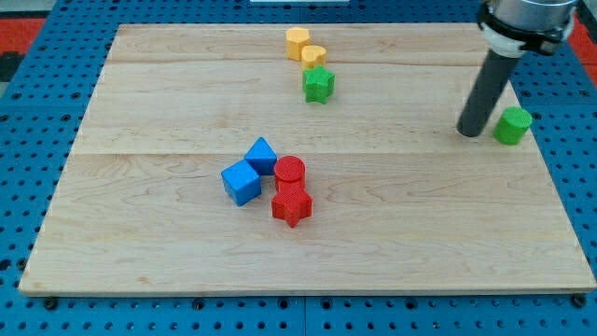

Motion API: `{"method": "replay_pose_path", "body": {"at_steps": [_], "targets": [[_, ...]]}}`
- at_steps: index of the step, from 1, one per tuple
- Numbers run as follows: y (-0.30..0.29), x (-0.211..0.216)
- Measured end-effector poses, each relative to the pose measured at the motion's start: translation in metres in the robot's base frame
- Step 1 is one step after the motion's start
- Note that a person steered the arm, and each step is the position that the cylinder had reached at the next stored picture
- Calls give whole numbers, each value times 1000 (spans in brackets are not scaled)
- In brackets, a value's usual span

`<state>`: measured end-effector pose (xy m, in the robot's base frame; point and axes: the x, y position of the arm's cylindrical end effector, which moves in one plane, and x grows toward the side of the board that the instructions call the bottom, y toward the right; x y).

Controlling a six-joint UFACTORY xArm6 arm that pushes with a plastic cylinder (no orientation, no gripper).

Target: Push the green circle towards center right

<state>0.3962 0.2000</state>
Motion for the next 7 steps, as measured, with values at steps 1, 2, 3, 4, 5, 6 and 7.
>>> {"method": "replay_pose_path", "body": {"at_steps": [1,2,3,4,5,6,7], "targets": [[-11,-44],[85,-69],[145,-52],[99,-5],[104,14],[142,32],[70,40]]}}
